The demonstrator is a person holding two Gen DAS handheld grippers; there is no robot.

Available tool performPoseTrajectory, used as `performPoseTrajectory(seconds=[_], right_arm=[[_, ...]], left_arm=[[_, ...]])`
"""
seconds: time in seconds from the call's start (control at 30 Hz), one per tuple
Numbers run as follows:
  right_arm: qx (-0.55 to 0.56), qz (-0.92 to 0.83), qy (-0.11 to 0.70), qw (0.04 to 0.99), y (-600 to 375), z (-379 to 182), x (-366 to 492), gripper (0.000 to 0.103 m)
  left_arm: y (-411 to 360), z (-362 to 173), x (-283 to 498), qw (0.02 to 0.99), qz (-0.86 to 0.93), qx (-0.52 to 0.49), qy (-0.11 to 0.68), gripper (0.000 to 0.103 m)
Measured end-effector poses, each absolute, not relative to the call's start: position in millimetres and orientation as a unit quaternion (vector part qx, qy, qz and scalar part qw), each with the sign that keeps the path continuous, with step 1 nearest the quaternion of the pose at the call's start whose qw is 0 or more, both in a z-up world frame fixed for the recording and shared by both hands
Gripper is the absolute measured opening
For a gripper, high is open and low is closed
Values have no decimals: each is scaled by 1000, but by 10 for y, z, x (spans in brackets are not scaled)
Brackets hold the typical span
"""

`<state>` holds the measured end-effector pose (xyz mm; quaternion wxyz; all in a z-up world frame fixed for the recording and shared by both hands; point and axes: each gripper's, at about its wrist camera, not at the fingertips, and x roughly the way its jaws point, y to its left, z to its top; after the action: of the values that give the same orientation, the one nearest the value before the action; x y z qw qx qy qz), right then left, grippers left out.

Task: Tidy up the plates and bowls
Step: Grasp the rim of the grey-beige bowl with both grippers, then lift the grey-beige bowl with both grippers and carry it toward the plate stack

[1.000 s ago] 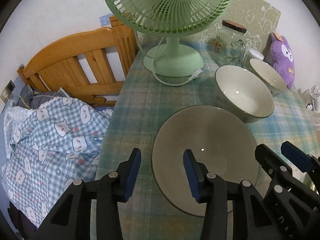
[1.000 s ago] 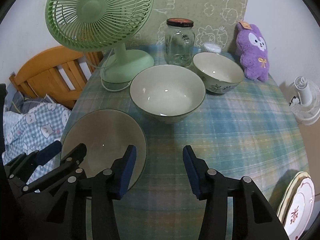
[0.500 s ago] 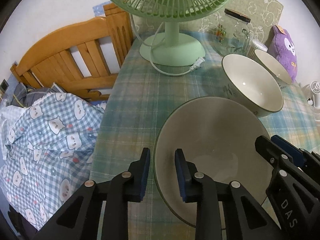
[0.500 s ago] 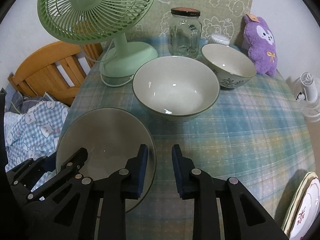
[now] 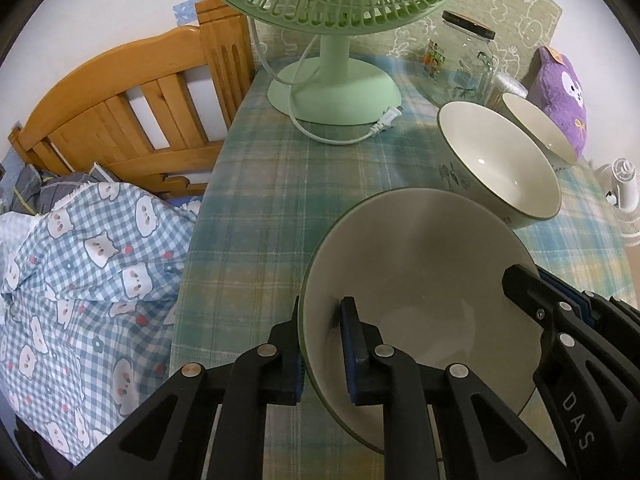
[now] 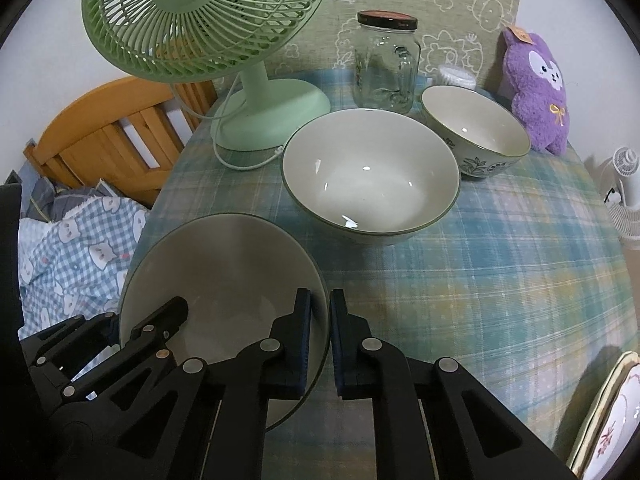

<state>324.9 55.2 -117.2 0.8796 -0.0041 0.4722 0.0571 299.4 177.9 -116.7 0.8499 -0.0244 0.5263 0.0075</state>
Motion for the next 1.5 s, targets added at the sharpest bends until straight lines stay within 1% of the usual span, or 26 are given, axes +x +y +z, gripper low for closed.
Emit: performPoseTrajectory(seconds=[0.5, 1.1, 1.5], right_arm=[[-4, 52, 467, 883, 390, -1044, 3052, 12], [5, 46, 452, 891, -138, -745, 2610, 12], [11, 44, 446, 894, -554, -616, 2269, 12]], left_arm=[[1639, -1042, 2854, 852, 0, -24, 523, 12], [1117, -704, 2499, 863, -3, -18, 505, 12], [722, -580, 2221, 867, -2, -22, 497, 12]])
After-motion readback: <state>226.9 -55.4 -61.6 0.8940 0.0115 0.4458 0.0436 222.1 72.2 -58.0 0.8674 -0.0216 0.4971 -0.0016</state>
